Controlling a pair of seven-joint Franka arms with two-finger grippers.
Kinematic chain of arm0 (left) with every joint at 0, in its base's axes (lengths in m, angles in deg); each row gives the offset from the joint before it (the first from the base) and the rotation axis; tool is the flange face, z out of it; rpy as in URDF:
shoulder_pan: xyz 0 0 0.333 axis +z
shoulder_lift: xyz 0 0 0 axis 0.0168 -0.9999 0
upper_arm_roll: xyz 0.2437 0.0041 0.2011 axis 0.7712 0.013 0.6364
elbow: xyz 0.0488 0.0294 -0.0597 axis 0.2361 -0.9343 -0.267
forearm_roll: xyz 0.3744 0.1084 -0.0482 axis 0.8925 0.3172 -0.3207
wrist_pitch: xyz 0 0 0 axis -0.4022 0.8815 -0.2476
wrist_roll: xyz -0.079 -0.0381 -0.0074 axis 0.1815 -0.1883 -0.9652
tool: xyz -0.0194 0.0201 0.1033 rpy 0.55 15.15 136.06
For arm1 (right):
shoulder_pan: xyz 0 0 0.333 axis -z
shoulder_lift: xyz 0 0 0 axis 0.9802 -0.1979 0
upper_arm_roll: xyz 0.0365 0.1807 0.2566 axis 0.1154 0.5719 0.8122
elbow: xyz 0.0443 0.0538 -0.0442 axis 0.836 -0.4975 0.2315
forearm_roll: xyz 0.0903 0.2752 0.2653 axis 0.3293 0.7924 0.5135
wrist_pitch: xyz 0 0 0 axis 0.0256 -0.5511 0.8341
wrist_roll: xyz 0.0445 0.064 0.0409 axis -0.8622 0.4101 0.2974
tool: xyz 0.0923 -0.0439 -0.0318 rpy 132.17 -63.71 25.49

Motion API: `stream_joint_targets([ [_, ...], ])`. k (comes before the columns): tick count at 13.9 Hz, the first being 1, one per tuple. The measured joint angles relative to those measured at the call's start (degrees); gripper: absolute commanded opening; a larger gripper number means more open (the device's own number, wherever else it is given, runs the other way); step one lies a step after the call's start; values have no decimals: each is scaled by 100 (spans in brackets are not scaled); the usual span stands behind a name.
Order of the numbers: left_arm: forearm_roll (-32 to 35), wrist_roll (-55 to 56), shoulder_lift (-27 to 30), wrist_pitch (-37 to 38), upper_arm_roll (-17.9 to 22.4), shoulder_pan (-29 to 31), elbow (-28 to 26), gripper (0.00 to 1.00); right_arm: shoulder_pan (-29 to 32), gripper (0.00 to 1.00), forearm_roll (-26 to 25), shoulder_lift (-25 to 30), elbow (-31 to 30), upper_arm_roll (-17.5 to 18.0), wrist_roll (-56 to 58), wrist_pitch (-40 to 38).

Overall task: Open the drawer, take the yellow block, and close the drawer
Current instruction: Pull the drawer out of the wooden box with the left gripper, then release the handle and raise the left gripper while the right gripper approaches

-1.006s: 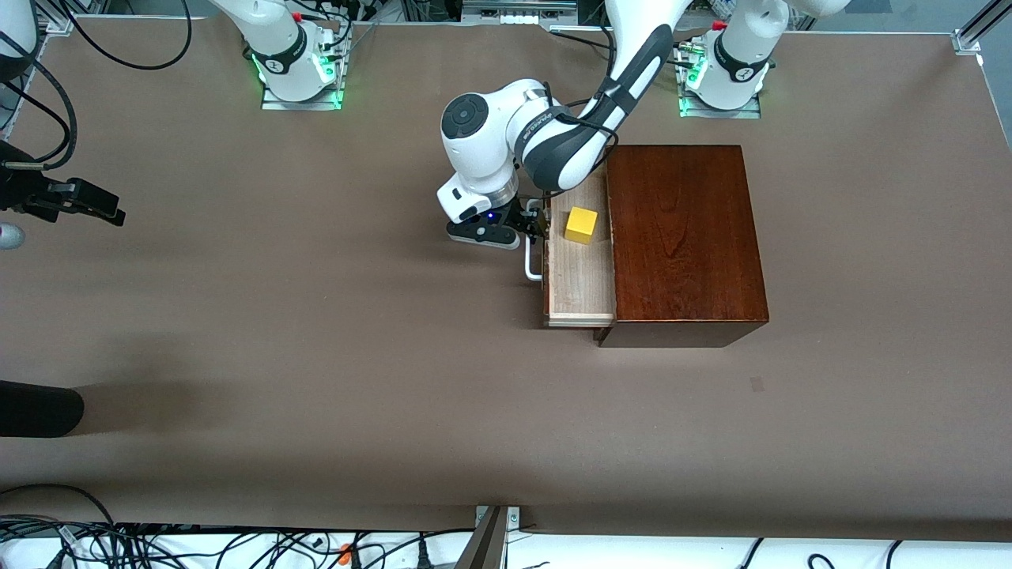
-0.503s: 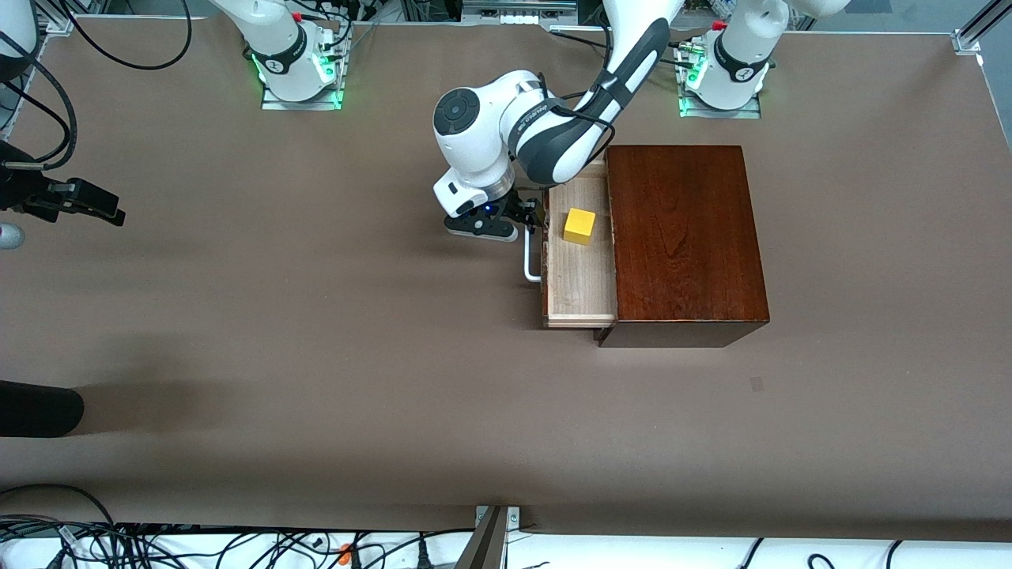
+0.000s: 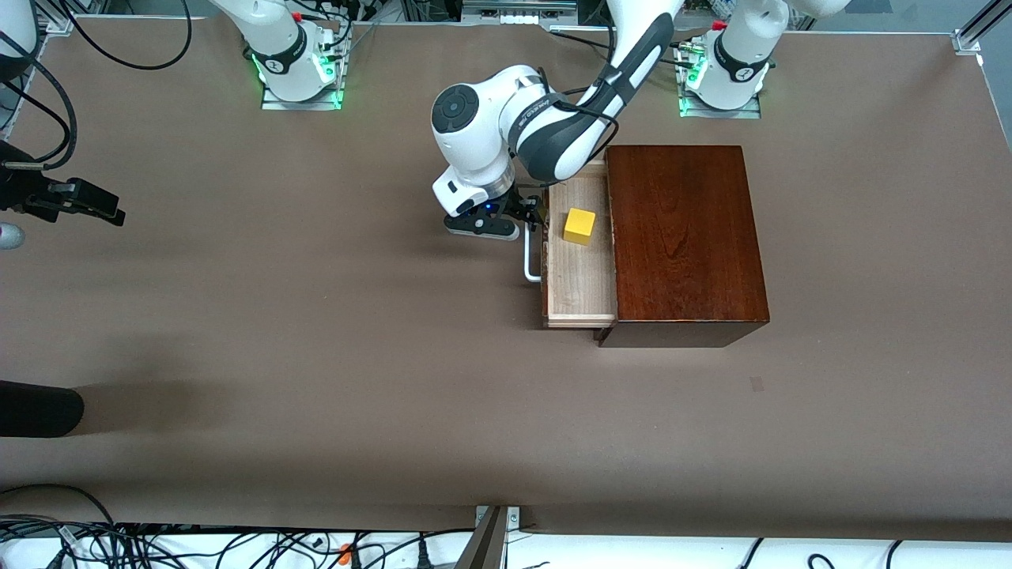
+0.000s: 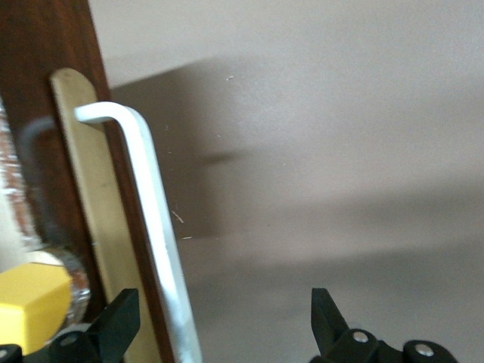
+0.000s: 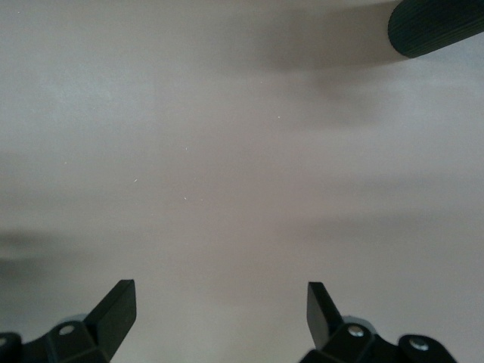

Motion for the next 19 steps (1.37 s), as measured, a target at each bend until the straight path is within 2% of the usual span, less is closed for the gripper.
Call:
stream_joint_targets([
  [5,-96,-59,275,387,10,73,28,100,0,100,0,0,0,1,0,0],
  [10,-730,-68,758,738,11,316,71,100,-1,100,0,0,0,6,0,-3],
  [16,-778,-236,1661,1365,-1,1117,66,100,-13,100,8,0,0,30,-130,-5],
  [19,-781,-892,1968,1657,4,1659,61,100,-25,100,229,-1,-1,244,-1158,-5],
])
